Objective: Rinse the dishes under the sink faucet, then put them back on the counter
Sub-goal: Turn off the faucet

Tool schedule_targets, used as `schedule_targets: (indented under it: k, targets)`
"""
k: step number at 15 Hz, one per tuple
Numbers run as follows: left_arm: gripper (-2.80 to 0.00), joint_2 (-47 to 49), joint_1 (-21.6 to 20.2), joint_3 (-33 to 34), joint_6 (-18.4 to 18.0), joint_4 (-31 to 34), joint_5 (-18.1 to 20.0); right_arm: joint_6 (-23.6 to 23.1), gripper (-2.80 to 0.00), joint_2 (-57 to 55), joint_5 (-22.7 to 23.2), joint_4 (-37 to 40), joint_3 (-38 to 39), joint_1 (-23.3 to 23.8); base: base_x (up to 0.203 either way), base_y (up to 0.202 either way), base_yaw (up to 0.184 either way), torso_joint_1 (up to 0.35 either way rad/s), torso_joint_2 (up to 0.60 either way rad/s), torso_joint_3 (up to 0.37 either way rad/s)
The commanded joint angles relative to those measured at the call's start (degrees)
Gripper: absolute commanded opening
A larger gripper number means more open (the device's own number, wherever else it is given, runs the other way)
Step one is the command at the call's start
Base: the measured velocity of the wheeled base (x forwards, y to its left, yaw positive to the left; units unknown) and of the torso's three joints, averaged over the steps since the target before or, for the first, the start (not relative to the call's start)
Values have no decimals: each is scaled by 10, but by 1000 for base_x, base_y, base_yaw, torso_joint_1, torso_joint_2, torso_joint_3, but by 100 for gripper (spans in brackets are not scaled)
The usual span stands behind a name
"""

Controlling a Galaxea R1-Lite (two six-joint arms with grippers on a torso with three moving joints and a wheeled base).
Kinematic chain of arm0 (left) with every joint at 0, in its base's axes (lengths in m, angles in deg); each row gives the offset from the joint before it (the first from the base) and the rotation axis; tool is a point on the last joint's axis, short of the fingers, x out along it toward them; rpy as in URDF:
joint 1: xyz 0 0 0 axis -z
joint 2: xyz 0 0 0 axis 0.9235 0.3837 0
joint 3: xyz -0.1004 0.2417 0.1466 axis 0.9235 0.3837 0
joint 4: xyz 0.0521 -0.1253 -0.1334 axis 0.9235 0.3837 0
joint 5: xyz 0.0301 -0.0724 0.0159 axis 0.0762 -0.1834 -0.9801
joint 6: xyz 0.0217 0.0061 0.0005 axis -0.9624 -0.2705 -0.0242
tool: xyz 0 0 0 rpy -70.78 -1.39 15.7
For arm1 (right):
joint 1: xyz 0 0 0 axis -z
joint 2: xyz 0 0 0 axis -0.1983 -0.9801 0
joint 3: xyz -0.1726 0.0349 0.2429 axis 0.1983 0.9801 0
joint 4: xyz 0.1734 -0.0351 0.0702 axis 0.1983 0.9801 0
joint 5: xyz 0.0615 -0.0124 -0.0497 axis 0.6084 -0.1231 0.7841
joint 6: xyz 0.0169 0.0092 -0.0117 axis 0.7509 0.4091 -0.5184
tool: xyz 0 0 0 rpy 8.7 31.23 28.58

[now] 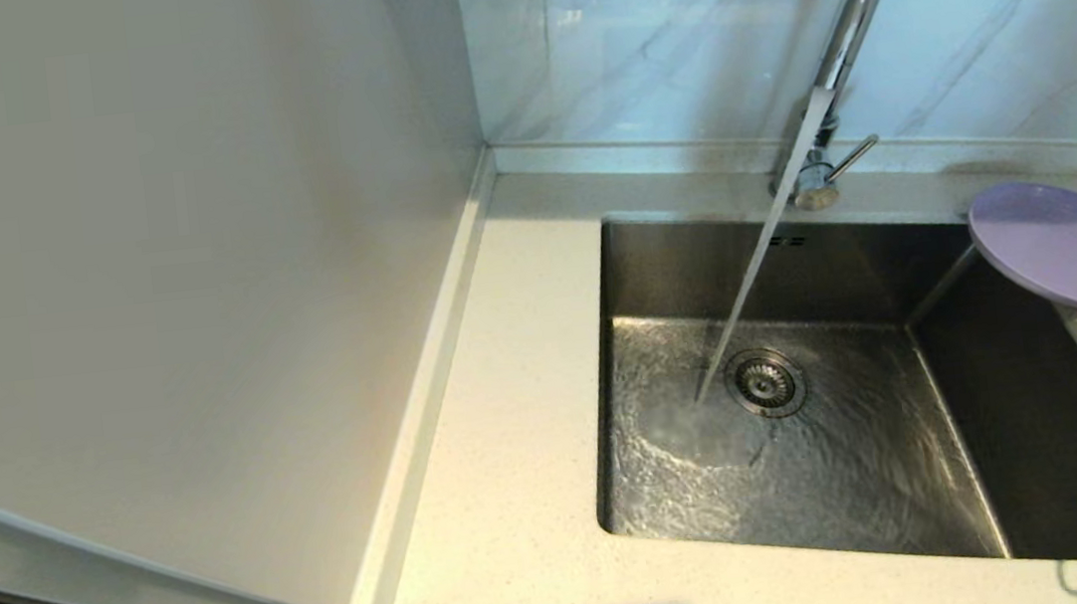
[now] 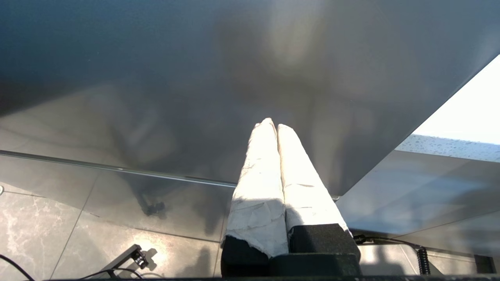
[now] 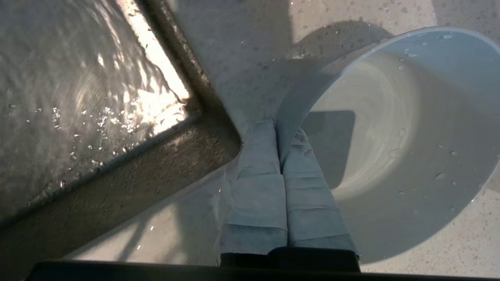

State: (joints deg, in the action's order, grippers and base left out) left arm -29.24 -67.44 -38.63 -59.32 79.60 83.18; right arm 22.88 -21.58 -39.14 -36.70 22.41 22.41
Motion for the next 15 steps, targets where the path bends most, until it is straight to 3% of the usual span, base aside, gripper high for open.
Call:
schedule_targets:
  k: [1,4,5,11,15]
  targets:
    - [-280,0,0,0,0,0,0,2,-280,-33,0,-11,0,7,0,0,0,0,0,0]
    - [-280,0,0,0,0,0,0,2,-280,-37,0,-12,-2,8,0,0,0,0,0,0]
    - [-280,0,0,0,0,0,0,2,0,-37,0,-12,-6,9,0,0,0,0,0,0]
    - [-280,0,0,0,0,0,0,12,0,0,5,-37,-21,30,0,0,0,0,0,0]
    - [-280,0,0,0,0,0,0,-8,0,101,5,-20,-23,32,0,0,0,0,0,0]
